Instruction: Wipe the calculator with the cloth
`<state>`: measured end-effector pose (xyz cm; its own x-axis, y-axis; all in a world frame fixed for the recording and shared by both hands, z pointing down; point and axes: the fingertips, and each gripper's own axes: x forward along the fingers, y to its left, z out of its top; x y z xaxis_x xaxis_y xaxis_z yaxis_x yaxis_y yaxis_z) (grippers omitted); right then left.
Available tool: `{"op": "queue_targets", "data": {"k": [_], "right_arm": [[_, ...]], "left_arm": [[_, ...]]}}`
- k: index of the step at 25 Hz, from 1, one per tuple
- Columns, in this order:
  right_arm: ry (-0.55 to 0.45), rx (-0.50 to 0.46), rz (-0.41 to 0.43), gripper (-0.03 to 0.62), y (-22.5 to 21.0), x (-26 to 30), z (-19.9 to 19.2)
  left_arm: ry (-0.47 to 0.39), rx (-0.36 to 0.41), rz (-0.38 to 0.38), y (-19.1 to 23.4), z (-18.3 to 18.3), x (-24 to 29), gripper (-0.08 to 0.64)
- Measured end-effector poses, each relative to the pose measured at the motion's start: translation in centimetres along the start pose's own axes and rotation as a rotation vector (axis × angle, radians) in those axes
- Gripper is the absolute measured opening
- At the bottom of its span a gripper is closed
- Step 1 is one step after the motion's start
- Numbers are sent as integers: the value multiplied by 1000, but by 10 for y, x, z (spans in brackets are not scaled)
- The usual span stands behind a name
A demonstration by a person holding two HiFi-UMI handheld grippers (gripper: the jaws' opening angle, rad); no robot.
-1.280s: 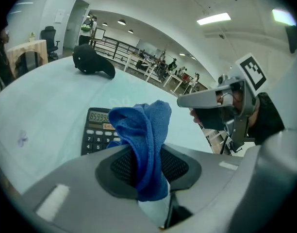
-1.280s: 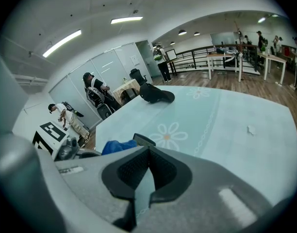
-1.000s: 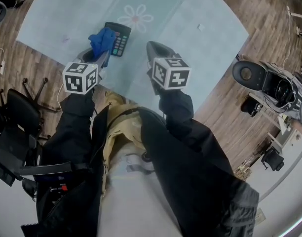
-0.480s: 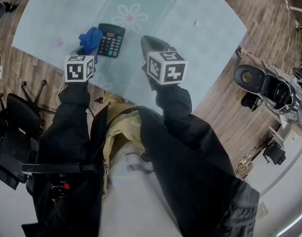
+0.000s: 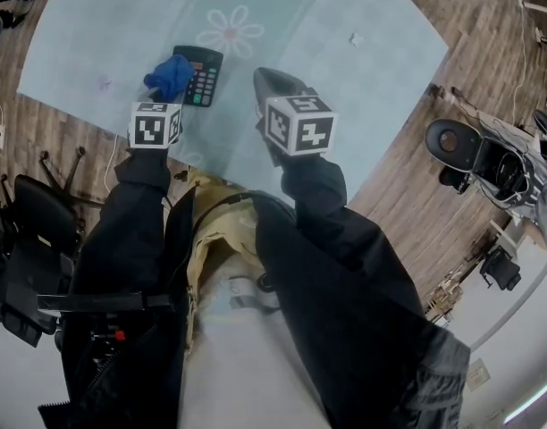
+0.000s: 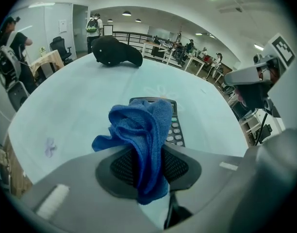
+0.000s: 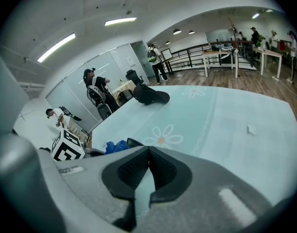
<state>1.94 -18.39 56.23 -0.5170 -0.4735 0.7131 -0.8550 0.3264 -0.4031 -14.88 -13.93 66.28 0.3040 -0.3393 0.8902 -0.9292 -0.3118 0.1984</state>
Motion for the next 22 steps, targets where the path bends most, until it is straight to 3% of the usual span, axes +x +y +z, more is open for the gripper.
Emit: {"op": "queue_targets", "data": {"k": [22], "right_arm": [[1, -10, -5, -2, 5, -1, -2]], "left_arm": [[24, 91, -25, -20, -1, 4, 118]]}}
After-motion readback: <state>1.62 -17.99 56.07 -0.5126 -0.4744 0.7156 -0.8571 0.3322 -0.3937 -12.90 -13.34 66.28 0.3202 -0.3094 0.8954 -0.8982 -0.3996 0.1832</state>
